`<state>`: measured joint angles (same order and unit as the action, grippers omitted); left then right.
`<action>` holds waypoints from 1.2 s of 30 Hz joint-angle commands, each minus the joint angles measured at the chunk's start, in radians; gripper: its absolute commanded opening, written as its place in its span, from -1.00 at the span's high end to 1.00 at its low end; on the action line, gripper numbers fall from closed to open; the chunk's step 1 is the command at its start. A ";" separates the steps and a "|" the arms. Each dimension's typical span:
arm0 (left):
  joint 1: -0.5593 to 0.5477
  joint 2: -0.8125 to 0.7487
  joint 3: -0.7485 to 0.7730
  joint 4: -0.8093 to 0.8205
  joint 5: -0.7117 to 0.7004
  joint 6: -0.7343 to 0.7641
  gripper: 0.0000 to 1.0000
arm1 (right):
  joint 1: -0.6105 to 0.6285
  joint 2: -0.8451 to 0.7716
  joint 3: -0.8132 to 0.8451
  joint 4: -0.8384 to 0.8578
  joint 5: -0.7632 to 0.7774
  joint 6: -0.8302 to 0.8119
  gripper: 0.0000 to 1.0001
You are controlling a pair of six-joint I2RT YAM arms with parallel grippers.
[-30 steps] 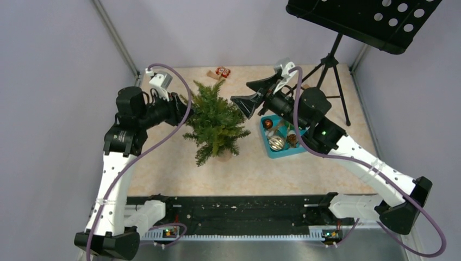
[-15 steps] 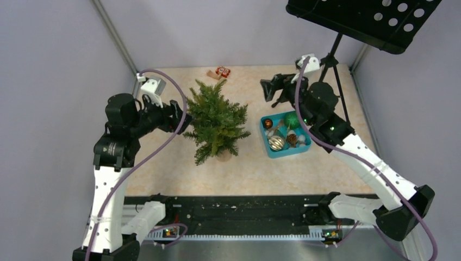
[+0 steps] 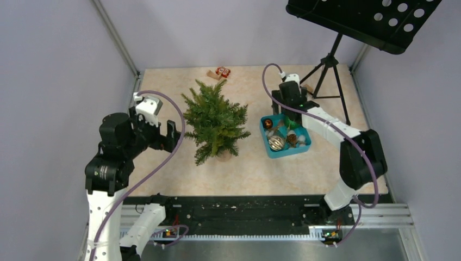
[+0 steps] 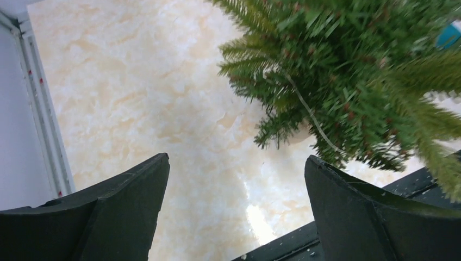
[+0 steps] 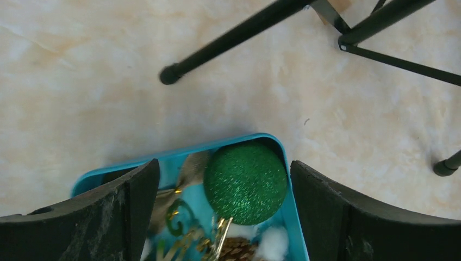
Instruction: Decorate the small christmas tree
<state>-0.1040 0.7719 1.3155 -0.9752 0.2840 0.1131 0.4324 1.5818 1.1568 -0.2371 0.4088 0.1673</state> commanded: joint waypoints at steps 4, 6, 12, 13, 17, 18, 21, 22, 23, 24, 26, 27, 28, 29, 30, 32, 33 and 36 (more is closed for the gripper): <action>0.006 -0.015 -0.078 -0.015 -0.063 0.054 -0.98 | -0.027 0.154 0.117 -0.088 0.181 -0.031 -0.76; 0.006 -0.015 -0.088 -0.014 -0.049 0.058 -0.98 | -0.031 0.174 0.110 -0.087 0.167 -0.035 -0.75; 0.006 -0.006 -0.095 -0.009 -0.042 0.063 -0.98 | -0.031 0.173 0.108 -0.104 0.130 -0.021 -0.55; 0.006 -0.004 -0.095 -0.009 -0.041 0.062 -0.98 | -0.031 0.167 0.109 -0.116 0.125 -0.014 -0.52; 0.006 -0.007 -0.087 -0.013 -0.036 0.063 -0.98 | -0.030 0.145 0.094 -0.132 0.113 -0.004 -0.44; 0.006 -0.007 -0.086 -0.014 -0.032 0.063 -0.98 | -0.030 0.146 0.092 -0.133 0.113 -0.005 -0.44; 0.006 -0.007 -0.081 -0.017 -0.024 0.063 -0.98 | -0.030 0.159 0.094 -0.137 0.089 0.003 -0.45; 0.006 -0.007 -0.081 -0.019 -0.025 0.064 -0.98 | -0.030 0.167 0.098 -0.136 0.081 0.007 -0.44; 0.006 -0.007 -0.082 -0.016 -0.026 0.064 -0.98 | -0.030 0.176 0.103 -0.140 0.077 0.009 -0.44; 0.007 -0.008 -0.083 -0.016 -0.026 0.064 -0.98 | -0.030 0.185 0.115 -0.149 0.078 0.011 -0.43; 0.007 -0.008 -0.082 -0.017 -0.028 0.066 -0.98 | -0.027 0.200 0.129 -0.168 0.083 0.014 -0.41; 0.007 -0.011 -0.081 -0.019 -0.028 0.065 -0.98 | -0.020 0.203 0.131 -0.176 0.094 0.014 -0.41; 0.007 -0.012 -0.082 -0.021 -0.027 0.064 -0.98 | -0.013 0.202 0.132 -0.185 0.116 0.011 -0.41; 0.008 -0.015 -0.082 -0.021 -0.026 0.064 -0.98 | -0.004 0.199 0.134 -0.191 0.138 0.009 -0.41; 0.009 -0.016 -0.083 -0.022 -0.027 0.065 -0.98 | 0.006 0.193 0.134 -0.194 0.154 0.004 -0.41; 0.009 -0.015 -0.081 -0.022 -0.035 0.067 -0.98 | 0.016 0.179 0.139 -0.204 0.149 0.001 -0.43; 0.009 -0.016 -0.078 -0.022 -0.045 0.069 -0.98 | 0.016 0.172 0.141 -0.205 0.131 0.004 -0.45; 0.009 -0.020 -0.075 -0.024 -0.083 0.068 -0.98 | 0.015 0.145 0.124 -0.194 0.101 0.012 -0.51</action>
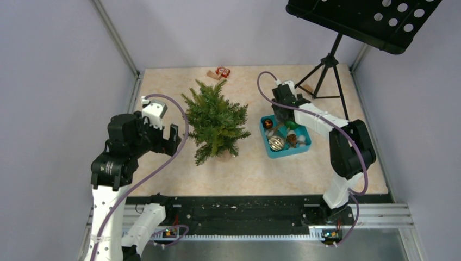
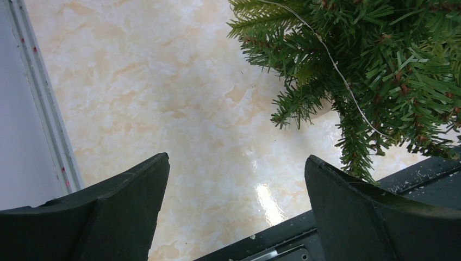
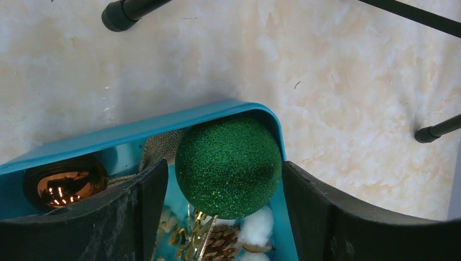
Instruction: Decorate the small christmas tree
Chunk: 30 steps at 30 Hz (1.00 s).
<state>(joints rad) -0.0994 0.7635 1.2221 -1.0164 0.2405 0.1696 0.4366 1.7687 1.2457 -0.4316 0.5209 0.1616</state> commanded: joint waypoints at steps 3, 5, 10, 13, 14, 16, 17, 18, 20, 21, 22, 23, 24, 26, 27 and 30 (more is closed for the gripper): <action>0.004 -0.013 0.004 0.022 -0.048 0.010 -0.98 | 0.009 -0.058 0.010 0.028 -0.037 0.022 -0.54; 0.004 -0.013 0.000 0.024 -0.040 0.013 -0.98 | 0.004 -0.052 0.009 0.032 -0.058 0.025 -0.54; 0.004 -0.016 0.000 0.022 -0.031 0.014 -0.98 | -0.015 -0.020 0.004 0.039 -0.069 0.030 -0.48; 0.004 -0.015 -0.008 0.024 -0.017 0.018 -0.98 | -0.017 -0.006 0.009 0.043 -0.075 0.028 -0.47; 0.004 -0.017 -0.012 0.026 -0.015 0.018 -0.98 | -0.017 -0.001 0.011 0.042 -0.073 0.026 -0.46; 0.004 -0.020 -0.014 0.024 -0.013 0.018 -0.98 | -0.018 0.002 0.013 0.040 -0.068 0.027 -0.44; 0.004 -0.021 -0.014 0.023 -0.011 0.019 -0.98 | -0.017 0.003 0.016 0.032 -0.065 0.026 -0.44; 0.004 -0.021 -0.013 0.020 -0.010 0.020 -0.98 | -0.017 0.002 0.019 0.025 -0.056 0.026 -0.44; 0.004 -0.022 -0.012 0.019 -0.004 0.020 -0.98 | -0.013 0.001 0.024 0.005 -0.006 0.025 -0.47; 0.005 -0.022 -0.013 0.020 0.002 0.021 -0.98 | -0.009 -0.003 0.026 -0.003 0.019 0.021 -0.50; 0.004 -0.021 -0.013 0.021 0.008 0.021 -0.98 | -0.008 -0.006 0.030 -0.011 0.036 0.017 -0.53; 0.004 -0.020 -0.014 0.022 0.009 0.021 -0.98 | -0.007 -0.010 0.031 -0.016 0.046 0.015 -0.56; 0.004 -0.020 -0.013 0.021 0.010 0.022 -0.98 | -0.006 -0.014 0.030 -0.021 0.053 0.014 -0.60; 0.004 -0.020 -0.013 0.020 0.011 0.021 -0.98 | -0.004 -0.022 0.022 -0.025 0.071 0.014 -0.65; 0.004 -0.020 -0.011 0.021 0.012 0.021 -0.98 | -0.003 -0.027 0.015 -0.022 0.062 0.016 -0.66; 0.004 -0.021 -0.013 0.019 0.019 0.023 -0.98 | -0.004 -0.032 -0.008 0.030 -0.024 0.016 -0.60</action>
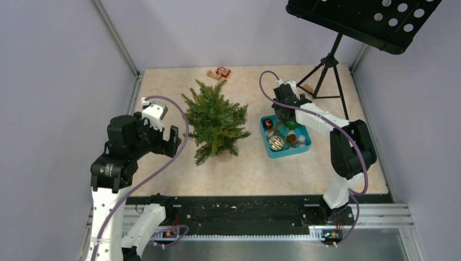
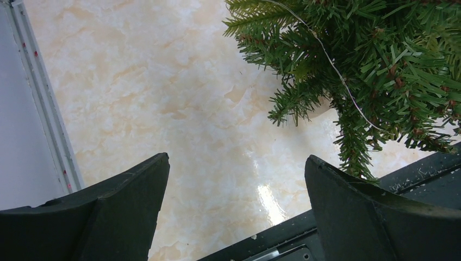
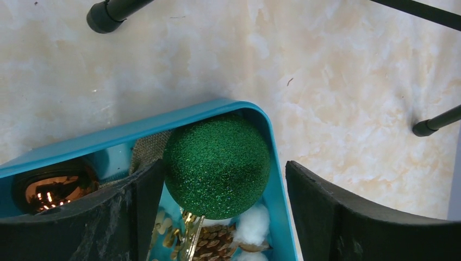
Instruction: Decorate the small christmas tree
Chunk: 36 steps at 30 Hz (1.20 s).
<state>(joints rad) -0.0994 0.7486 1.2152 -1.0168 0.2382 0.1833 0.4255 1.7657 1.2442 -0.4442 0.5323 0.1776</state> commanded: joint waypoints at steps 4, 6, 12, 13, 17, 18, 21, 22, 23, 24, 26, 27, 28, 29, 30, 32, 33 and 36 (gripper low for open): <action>0.004 -0.009 -0.004 0.017 0.021 0.011 -0.98 | 0.008 0.007 0.007 0.046 -0.050 0.010 -0.50; 0.004 -0.009 -0.002 0.015 0.022 0.011 -0.98 | 0.007 0.025 0.015 0.033 -0.031 0.011 -0.50; 0.004 -0.008 -0.004 0.017 0.030 0.014 -0.98 | 0.006 0.043 0.012 0.032 -0.025 0.012 -0.53; 0.004 -0.008 -0.003 0.017 0.030 0.014 -0.98 | 0.007 0.046 0.015 0.032 -0.031 0.012 -0.52; 0.004 -0.011 -0.004 0.014 0.031 0.015 -0.98 | 0.006 0.054 0.020 0.035 -0.042 0.016 -0.28; 0.004 -0.012 -0.004 0.013 0.032 0.014 -0.98 | 0.006 0.053 0.021 0.036 -0.039 0.015 -0.23; 0.004 -0.012 -0.002 0.013 0.032 0.015 -0.98 | 0.006 0.040 0.021 0.036 -0.030 0.015 -0.02; 0.004 -0.013 -0.002 0.013 0.033 0.015 -0.98 | 0.006 0.032 0.021 0.036 -0.026 0.015 0.03; 0.004 -0.011 -0.001 0.014 0.033 0.016 -0.98 | 0.007 0.018 0.018 0.037 -0.023 0.014 0.05; 0.004 -0.011 0.000 0.012 0.035 0.016 -0.98 | 0.006 0.004 0.015 0.041 -0.021 0.013 0.05; 0.004 -0.011 0.001 0.013 0.038 0.016 -0.98 | 0.006 -0.044 -0.004 0.059 -0.019 0.011 0.06; 0.004 -0.009 0.002 0.014 0.039 0.016 -0.98 | 0.006 -0.071 -0.017 0.075 -0.026 0.011 0.06; 0.004 -0.009 0.003 0.014 0.039 0.016 -0.98 | 0.006 -0.102 -0.032 0.091 -0.033 0.009 0.06; 0.005 -0.008 0.003 0.013 0.041 0.016 -0.98 | 0.006 -0.133 -0.046 0.108 -0.041 0.010 0.07; 0.004 -0.008 0.003 0.013 0.041 0.016 -0.98 | 0.006 -0.160 -0.062 0.125 -0.049 0.009 0.07; 0.004 -0.007 0.005 0.013 0.041 0.016 -0.98 | 0.006 -0.206 -0.079 0.143 -0.062 0.008 0.09; 0.004 -0.007 0.007 0.013 0.041 0.016 -0.98 | 0.006 -0.227 -0.084 0.149 -0.071 0.007 0.10; 0.004 -0.006 0.008 0.014 0.041 0.015 -0.98 | 0.007 -0.272 -0.092 0.163 -0.081 0.003 0.10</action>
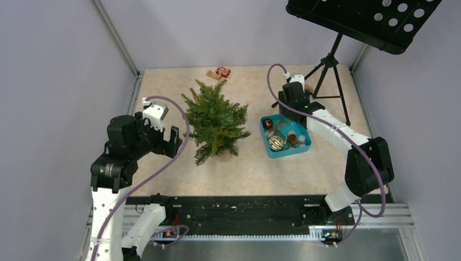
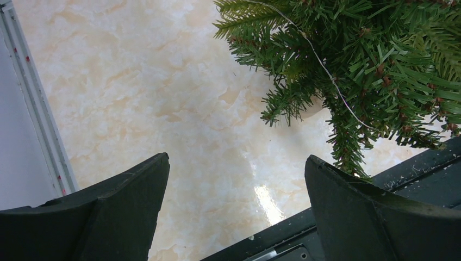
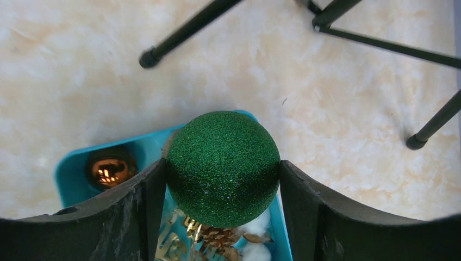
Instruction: Decorate the small christmas tree
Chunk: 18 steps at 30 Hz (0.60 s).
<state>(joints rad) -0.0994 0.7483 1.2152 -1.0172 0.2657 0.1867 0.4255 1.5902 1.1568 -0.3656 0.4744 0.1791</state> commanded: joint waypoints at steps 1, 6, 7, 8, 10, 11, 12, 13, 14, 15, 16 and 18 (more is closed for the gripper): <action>0.004 -0.004 0.008 0.014 0.014 0.013 -0.98 | 0.008 -0.112 -0.009 0.091 -0.030 -0.001 0.10; 0.006 -0.001 0.015 0.012 0.020 0.012 -0.98 | 0.011 -0.222 -0.024 0.141 -0.093 -0.018 0.12; 0.006 -0.001 0.016 0.011 0.022 0.012 -0.98 | 0.014 -0.245 -0.023 0.150 -0.115 -0.021 0.12; 0.006 0.001 0.019 0.011 0.024 0.012 -0.98 | 0.014 -0.272 -0.022 0.158 -0.136 -0.025 0.13; 0.007 0.003 0.024 0.009 0.029 0.014 -0.98 | 0.024 -0.326 -0.016 0.174 -0.176 -0.027 0.14; 0.006 0.003 0.026 0.008 0.030 0.014 -0.98 | 0.030 -0.349 -0.009 0.178 -0.193 -0.028 0.15; 0.007 0.003 0.027 0.007 0.031 0.014 -0.98 | 0.037 -0.373 0.002 0.178 -0.201 -0.029 0.15; 0.007 0.002 0.029 0.007 0.033 0.014 -0.98 | 0.051 -0.391 0.017 0.179 -0.209 -0.032 0.16; 0.007 0.003 0.030 0.007 0.032 0.014 -0.98 | 0.065 -0.408 0.032 0.177 -0.217 -0.038 0.17; 0.008 0.002 0.030 0.007 0.032 0.015 -0.98 | 0.082 -0.422 0.050 0.175 -0.228 -0.048 0.17; 0.009 0.001 0.031 0.006 0.031 0.016 -0.98 | 0.108 -0.431 0.069 0.171 -0.241 -0.059 0.17; 0.009 0.000 0.036 0.002 0.024 0.018 -0.98 | 0.149 -0.444 0.121 0.160 -0.265 -0.075 0.17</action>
<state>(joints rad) -0.0982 0.7486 1.2156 -1.0180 0.2775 0.1879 0.4992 1.1946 1.1618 -0.2497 0.2848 0.1440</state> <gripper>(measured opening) 0.991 0.679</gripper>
